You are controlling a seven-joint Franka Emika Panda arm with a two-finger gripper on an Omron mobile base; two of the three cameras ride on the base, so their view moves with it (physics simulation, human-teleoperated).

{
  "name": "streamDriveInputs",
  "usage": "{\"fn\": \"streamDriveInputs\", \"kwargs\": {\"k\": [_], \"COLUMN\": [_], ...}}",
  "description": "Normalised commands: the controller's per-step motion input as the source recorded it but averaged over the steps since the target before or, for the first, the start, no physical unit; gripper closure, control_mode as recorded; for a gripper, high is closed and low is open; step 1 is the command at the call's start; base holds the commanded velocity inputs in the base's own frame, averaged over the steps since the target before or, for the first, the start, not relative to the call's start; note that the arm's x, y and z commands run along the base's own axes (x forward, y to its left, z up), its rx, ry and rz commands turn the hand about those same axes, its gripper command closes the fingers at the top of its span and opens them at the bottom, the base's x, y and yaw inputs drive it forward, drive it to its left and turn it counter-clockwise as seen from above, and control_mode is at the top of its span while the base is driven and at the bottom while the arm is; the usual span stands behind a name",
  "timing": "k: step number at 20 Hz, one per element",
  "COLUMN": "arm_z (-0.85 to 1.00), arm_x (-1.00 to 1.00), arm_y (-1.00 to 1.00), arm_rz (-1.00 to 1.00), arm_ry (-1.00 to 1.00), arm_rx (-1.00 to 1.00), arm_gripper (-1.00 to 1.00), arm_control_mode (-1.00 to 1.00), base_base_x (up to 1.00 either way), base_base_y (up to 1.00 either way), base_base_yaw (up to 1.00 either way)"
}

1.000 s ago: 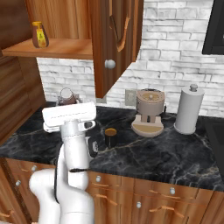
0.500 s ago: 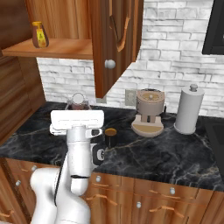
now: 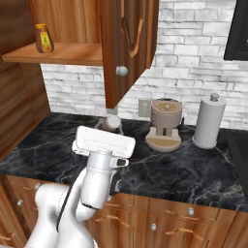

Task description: Pick the cinnamon and honey bottle from the cabinet and place them next to the mug.

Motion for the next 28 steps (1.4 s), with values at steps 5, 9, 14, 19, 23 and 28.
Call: {"fn": "streamDriveInputs", "kwargs": {"k": [5, 9, 14, 19, 23, 28], "arm_z": [-0.58, -1.00, -0.49, -0.86, -0.99, -0.80], "arm_x": [-0.29, -0.53, -0.21, -0.30, -0.61, -0.66], "arm_y": [-0.33, -0.32, -0.26, -0.54, -0.22, -0.06], "arm_rz": [0.06, 0.16, 0.07, -0.02, -0.07, -0.09], "arm_ry": [0.10, 0.41, 0.09, 0.35, 0.53, 0.74], "arm_rx": [-0.14, -0.47, -0.19, -0.40, -0.66, -0.74], "arm_gripper": [1.00, 1.00, 1.00, 1.00, 1.00, 1.00], "arm_control_mode": [-1.00, -1.00, -1.00, -1.00, -1.00, -1.00], "base_base_x": [0.00, 0.00, 0.00, 0.00, 0.00, 0.00], "base_base_y": [0.00, 0.00, 0.00, 0.00, 0.00, 0.00], "base_base_yaw": [0.00, 0.00, 0.00, 0.00, 0.00, 0.00]}}
